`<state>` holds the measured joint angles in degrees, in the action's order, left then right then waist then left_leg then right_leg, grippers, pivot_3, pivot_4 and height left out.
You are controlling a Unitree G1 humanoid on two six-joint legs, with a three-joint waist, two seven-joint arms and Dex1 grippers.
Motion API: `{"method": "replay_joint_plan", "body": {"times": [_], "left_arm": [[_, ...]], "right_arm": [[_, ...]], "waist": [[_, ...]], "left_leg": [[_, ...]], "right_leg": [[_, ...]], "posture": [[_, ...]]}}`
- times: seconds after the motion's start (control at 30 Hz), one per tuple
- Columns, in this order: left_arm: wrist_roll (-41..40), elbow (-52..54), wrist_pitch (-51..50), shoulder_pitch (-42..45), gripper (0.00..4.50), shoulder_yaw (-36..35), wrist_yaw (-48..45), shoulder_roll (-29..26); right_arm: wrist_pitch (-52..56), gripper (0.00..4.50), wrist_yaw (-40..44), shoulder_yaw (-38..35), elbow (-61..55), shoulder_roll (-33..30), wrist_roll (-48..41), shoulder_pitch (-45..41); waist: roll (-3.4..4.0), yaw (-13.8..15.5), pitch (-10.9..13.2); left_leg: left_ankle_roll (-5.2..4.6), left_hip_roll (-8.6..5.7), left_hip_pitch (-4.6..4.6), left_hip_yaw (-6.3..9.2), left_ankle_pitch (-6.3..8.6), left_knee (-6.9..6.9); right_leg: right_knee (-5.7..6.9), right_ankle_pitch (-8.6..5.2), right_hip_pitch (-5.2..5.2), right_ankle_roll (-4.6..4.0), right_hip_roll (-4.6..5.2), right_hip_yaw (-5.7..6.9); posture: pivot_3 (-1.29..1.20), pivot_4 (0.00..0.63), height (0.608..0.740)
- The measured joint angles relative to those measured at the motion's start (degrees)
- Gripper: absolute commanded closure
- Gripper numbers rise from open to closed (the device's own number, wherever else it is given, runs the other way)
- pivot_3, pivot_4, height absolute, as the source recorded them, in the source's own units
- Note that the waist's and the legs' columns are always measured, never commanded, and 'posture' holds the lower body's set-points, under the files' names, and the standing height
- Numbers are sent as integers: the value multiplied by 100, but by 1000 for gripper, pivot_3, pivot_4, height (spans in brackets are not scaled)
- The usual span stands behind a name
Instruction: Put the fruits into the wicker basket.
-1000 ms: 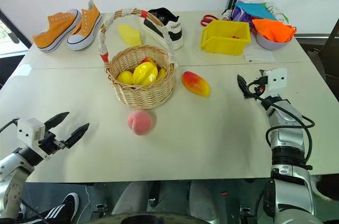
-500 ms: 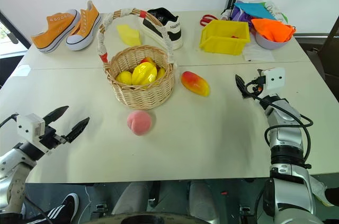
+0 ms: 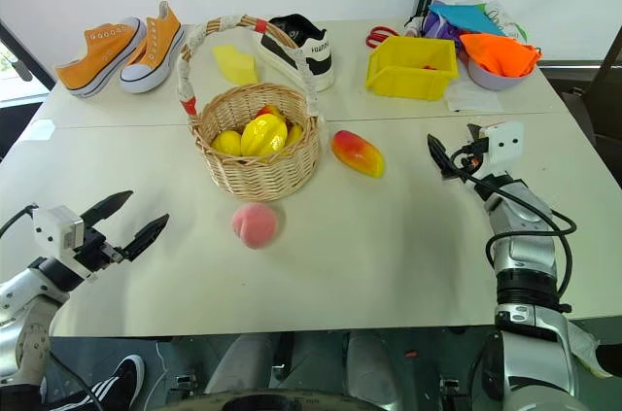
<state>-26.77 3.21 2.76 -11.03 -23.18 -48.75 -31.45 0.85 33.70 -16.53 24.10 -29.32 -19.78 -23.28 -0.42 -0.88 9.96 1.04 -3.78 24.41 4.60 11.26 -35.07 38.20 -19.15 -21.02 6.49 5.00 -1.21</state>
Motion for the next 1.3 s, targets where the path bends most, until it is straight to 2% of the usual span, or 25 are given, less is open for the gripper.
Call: {"method": "replay_joint_plan", "body": {"times": [0.17,0.3,0.4,0.53,0.63,0.77,1.0,1.3], "left_arm": [[-246,22,-47,-21,0,-1,-306,-7],[-602,191,-206,-276,0,-1,-795,-89],[-772,331,-329,-409,0,-20,-980,-168],[-928,610,-393,-699,0,-103,-1318,-414],[-947,751,-376,-734,0,-130,-1353,-417],[-907,926,-324,-722,0,-128,-1266,-363],[-872,950,-315,-716,0,-92,-1153,-229],[-865,1091,-315,-737,0,-21,-1101,-202]], "right_arm": [[3,36,152,51,-175,-11,-12,37],[193,36,537,225,-750,-20,-137,208],[716,36,932,271,-1496,-135,-522,440],[1581,36,1275,530,-2702,-692,-692,838],[2284,36,1150,839,-3327,-911,-668,858],[2932,36,925,1131,-3580,-1030,-490,716],[3183,36,469,1208,-3653,-894,-181,574],[3835,36,21,1820,-3581,-723,238,-284]], "waist": [[0,-1,0],[2,-15,1],[3,7,2],[3,22,2],[3,6,2],[3,22,2],[2,19,3],[1,29,3]], "left_leg": [[0,0,0,0,0,1],[0,3,1,0,0,6],[0,5,4,1,1,6],[-3,5,5,1,5,6],[-3,7,5,1,5,5],[-3,7,9,0,5,6],[-4,7,15,0,5,10],[-4,7,15,0,5,8]], "right_leg": [[-1,0,-2,-1,1,0],[-1,-1,-5,-1,0,-1],[-6,-2,-6,-4,2,-1],[-22,-13,-20,-25,7,-2],[-22,-17,-23,-40,7,-3],[-29,-17,-25,-41,8,-3],[-32,-16,-29,-38,6,0],[-33,-16,-30,-38,5,0]], "posture": [[0,150,740],[0,150,740],[0,150,740],[0,150,740],[0,150,740],[0,150,740],[0,150,740],[0,150,740]]}}
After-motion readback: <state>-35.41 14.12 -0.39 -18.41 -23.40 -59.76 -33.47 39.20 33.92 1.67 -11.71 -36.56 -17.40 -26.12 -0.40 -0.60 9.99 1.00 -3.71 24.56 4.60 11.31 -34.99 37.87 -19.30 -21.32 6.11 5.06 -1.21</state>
